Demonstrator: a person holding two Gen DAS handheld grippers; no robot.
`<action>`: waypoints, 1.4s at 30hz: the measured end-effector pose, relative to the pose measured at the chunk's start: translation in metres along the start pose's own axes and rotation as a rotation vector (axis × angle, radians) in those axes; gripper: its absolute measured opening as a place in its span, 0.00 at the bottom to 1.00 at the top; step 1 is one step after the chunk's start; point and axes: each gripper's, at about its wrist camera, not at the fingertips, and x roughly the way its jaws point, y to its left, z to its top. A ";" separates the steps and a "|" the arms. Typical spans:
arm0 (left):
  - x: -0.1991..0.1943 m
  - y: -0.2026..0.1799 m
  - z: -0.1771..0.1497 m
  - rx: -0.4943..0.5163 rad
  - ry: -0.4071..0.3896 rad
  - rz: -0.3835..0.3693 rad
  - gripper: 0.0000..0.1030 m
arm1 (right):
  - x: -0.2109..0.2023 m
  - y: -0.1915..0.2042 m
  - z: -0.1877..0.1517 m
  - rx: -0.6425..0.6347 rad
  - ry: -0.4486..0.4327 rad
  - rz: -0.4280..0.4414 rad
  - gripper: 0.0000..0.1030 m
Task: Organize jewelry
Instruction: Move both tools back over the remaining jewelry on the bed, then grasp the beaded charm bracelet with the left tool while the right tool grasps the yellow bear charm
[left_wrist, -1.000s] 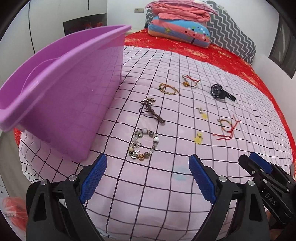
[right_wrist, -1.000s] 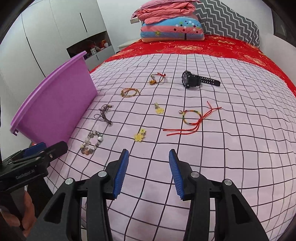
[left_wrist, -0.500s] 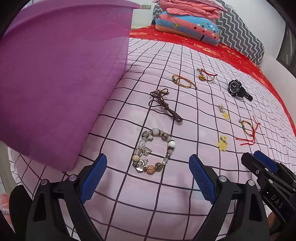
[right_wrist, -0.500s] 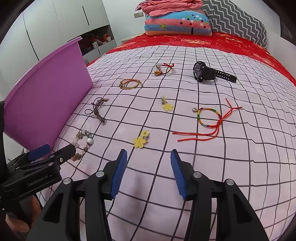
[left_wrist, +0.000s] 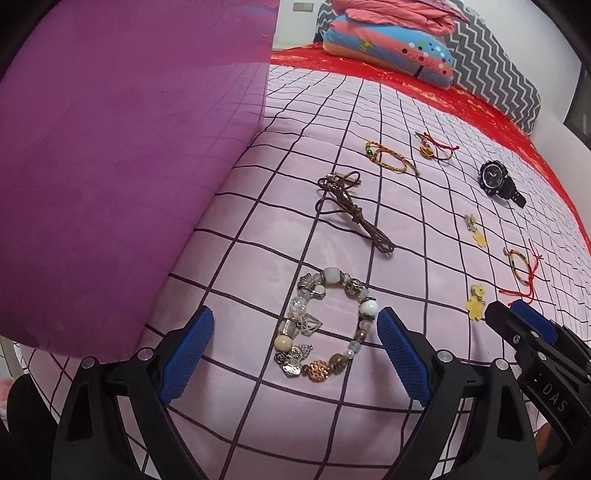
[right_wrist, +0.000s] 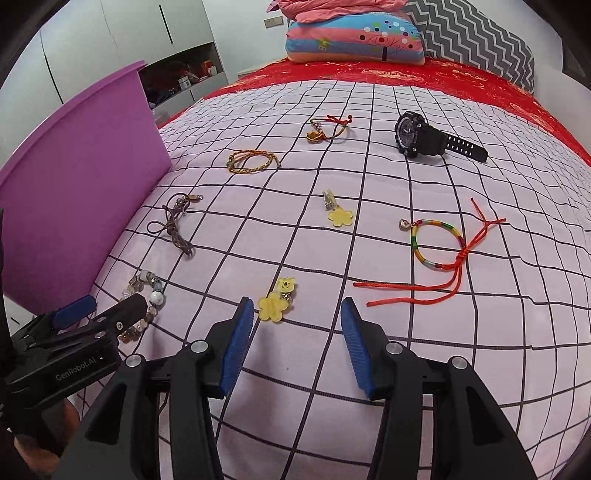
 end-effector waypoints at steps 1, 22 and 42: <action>0.002 0.001 0.000 -0.002 0.000 0.001 0.86 | 0.002 0.000 0.001 0.001 0.001 -0.003 0.46; 0.014 -0.017 0.002 0.061 0.002 0.007 0.86 | 0.018 0.002 0.005 -0.016 0.028 -0.030 0.46; 0.021 -0.023 -0.001 0.102 -0.005 0.041 0.88 | 0.024 0.013 0.003 -0.092 0.031 -0.047 0.46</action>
